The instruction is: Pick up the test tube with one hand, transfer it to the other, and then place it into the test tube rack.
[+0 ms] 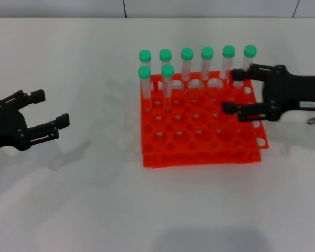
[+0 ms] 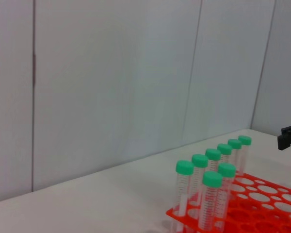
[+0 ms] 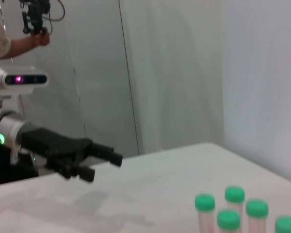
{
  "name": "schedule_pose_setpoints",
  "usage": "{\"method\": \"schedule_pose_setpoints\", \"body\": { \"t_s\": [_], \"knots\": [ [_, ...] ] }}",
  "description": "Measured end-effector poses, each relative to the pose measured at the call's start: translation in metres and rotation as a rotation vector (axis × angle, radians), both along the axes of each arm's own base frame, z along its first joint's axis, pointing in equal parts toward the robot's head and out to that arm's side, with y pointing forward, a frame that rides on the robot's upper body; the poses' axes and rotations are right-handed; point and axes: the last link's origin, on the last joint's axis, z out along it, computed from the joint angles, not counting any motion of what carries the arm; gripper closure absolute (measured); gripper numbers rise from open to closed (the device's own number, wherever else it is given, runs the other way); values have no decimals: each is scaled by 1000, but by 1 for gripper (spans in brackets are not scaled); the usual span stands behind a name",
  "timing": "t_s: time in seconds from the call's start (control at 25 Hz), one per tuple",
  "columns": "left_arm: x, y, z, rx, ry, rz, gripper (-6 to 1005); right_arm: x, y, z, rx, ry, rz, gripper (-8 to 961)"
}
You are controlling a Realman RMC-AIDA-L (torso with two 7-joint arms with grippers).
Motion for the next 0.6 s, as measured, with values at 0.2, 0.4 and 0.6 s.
{"method": "schedule_pose_setpoints", "body": {
  "t_s": [0.2,0.4,0.6],
  "knots": [
    [5,6,1,-56,6,-27,124,26,-7,9,8,-71,-28,79],
    [11,13,1,-130,-4,-66,124,40,-15,8,-3,-111,-43,81],
    [19,21,2,-215,5,-107,124,44,-18,8,-11,-124,-42,81]
  ]
}}
